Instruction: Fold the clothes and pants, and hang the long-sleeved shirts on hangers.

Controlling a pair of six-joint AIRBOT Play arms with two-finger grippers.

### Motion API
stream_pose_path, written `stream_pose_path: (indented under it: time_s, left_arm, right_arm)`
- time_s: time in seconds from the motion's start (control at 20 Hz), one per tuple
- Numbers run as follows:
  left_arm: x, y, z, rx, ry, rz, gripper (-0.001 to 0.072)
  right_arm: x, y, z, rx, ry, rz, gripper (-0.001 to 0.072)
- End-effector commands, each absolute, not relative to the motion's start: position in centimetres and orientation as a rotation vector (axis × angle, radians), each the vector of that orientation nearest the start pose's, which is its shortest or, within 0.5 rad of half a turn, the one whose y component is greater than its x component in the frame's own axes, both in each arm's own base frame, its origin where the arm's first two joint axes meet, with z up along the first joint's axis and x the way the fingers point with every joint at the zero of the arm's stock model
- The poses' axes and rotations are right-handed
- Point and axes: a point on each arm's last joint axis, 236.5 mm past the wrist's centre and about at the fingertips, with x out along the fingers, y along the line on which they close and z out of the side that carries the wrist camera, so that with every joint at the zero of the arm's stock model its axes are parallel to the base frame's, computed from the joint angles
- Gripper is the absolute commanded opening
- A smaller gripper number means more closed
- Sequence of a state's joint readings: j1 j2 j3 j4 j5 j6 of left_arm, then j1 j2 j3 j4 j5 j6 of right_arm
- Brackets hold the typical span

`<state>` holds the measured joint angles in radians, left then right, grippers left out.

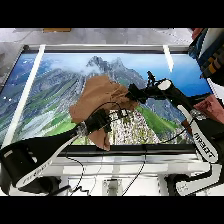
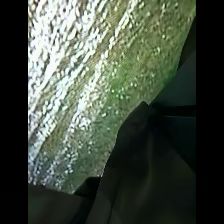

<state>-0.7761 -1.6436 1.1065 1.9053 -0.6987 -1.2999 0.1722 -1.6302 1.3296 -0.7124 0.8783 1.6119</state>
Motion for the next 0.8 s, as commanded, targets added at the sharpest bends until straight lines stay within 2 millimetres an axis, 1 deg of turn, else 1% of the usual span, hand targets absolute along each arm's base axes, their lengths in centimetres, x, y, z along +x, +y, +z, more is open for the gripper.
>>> stream_pose_path:
  time_s: [0.0,0.1,0.15,0.2,0.3,0.35,0.4,0.45,0.5,0.55,0.6,0.65,0.75]
  left_arm:
    - [37.2,-27.2,-11.6,1.004,0.941,-0.741,0.0027]
    - [38.5,-27.8,-9.3,0.918,0.91,-0.692,0.0025]
    - [39.3,-28.5,-7.5,0.876,0.877,-0.677,0.0025]
    - [40.0,-29.0,-5.5,0.837,0.84,-0.66,0.0025]
    - [41.6,-29.5,-0.7,0.726,0.747,-0.616,0.0024]
    - [42.5,-29.2,2.0,0.666,0.694,-0.59,0.0025]
    - [43.3,-28.6,4.3,0.616,0.645,-0.565,0.0025]
    - [44.2,-27.3,6.8,0.572,0.599,-0.531,0.0024]
    - [45.0,-25.6,8.8,0.535,0.568,-0.493,0.0025]
    - [45.8,-23.4,10.6,0.506,0.547,-0.445,0.0024]
    - [46.6,-21.0,12.1,0.484,0.53,-0.397,0.0024]
    - [47.4,-18.3,13.4,0.461,0.517,-0.341,0.0025]
    - [48.6,-12.6,15.5,0.417,0.502,-0.226,0.0025]
  right_arm:
    - [47.2,22.3,0.1,0.813,1.189,0.38,0.0028]
    - [47.2,22.2,0.1,0.813,1.186,0.379,0.0028]
    - [47.3,22.2,0.1,0.813,1.182,0.377,0.0028]
    - [47.4,22.2,0.1,0.813,1.181,0.377,0.0028]
    - [47.6,21.9,0.3,0.806,1.174,0.377,0.0028]
    - [47.8,21.8,0.5,0.789,1.163,0.381,0.0028]
    - [48.3,21.5,1.0,0.763,1.145,0.381,0.0028]
    - [48.9,21.2,1.7,0.729,1.121,0.383,0.0028]
    - [49.6,20.7,2.7,0.698,1.092,0.384,0.0028]
    - [50.5,20.1,3.9,0.664,1.055,0.383,0.0027]
    - [51.3,19.6,5.1,0.637,1.02,0.384,0.0028]
    - [52.2,19.0,6.5,0.617,0.985,0.384,0.0027]
    - [53.6,16.9,9.4,0.583,0.923,0.373,0.0027]
